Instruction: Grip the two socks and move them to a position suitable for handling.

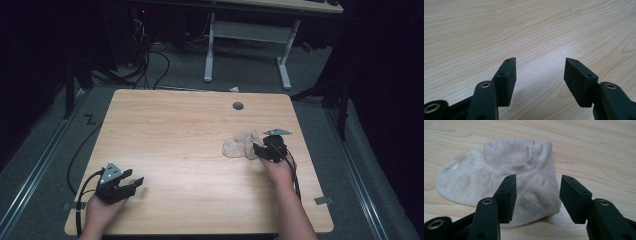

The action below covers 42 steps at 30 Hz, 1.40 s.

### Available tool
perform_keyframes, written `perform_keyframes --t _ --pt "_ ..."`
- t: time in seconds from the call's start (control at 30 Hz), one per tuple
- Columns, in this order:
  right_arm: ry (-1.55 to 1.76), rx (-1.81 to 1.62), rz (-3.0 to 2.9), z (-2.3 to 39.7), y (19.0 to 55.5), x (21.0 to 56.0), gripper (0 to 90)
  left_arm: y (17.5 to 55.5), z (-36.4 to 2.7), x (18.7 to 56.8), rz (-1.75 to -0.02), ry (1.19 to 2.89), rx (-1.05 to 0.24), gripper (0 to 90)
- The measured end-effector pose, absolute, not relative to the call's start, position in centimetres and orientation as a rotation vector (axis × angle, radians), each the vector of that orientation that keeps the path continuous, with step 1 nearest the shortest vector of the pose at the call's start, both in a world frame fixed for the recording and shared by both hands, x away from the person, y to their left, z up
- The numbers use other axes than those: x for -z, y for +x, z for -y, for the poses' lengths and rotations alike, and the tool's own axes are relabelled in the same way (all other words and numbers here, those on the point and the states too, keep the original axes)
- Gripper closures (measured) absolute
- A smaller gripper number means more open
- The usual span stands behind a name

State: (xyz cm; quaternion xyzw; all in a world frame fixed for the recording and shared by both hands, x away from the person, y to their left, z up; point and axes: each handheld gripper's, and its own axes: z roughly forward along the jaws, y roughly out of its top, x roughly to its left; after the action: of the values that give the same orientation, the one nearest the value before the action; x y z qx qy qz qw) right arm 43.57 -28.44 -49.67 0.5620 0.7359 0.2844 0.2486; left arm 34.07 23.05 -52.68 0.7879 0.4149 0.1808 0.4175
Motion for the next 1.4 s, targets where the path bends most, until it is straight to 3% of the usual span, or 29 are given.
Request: perform_keyframes --t 0.27,0.4,0.43,0.5,0.53,0.7,1.4 --pt "1.583 -0.746 -2.039 29.1 44.5 51.1 47.3 34.1 -23.2 52.7 -1.047 1.978 -0.451 43.8" --pt "1.612 -0.757 -2.049 29.2 44.5 51.5 51.6 34.1 -23.1 52.7 -1.046 1.977 -0.456 43.9" --pt "1.609 -0.745 -2.050 29.2 44.5 51.5 59.3 34.1 -23.1 52.7 -1.046 1.978 -0.455 43.8" --pt "1.600 -0.737 -2.052 29.2 44.4 51.6 62.0 34.1 -23.1 52.7 -1.046 1.978 -0.454 43.9" --pt "1.590 -0.722 -2.055 29.1 44.3 51.6 69.5 34.1 -23.1 52.7 -1.045 1.980 -0.454 43.9" --pt "1.569 -0.733 -2.055 28.9 43.8 51.7 83.3 34.0 -23.0 52.7 -1.043 1.985 -0.452 43.9" --pt "1.466 -0.852 -2.008 28.2 41.1 47.9 84.6 34.1 -22.9 52.8 -1.042 1.992 -0.447 44.0"
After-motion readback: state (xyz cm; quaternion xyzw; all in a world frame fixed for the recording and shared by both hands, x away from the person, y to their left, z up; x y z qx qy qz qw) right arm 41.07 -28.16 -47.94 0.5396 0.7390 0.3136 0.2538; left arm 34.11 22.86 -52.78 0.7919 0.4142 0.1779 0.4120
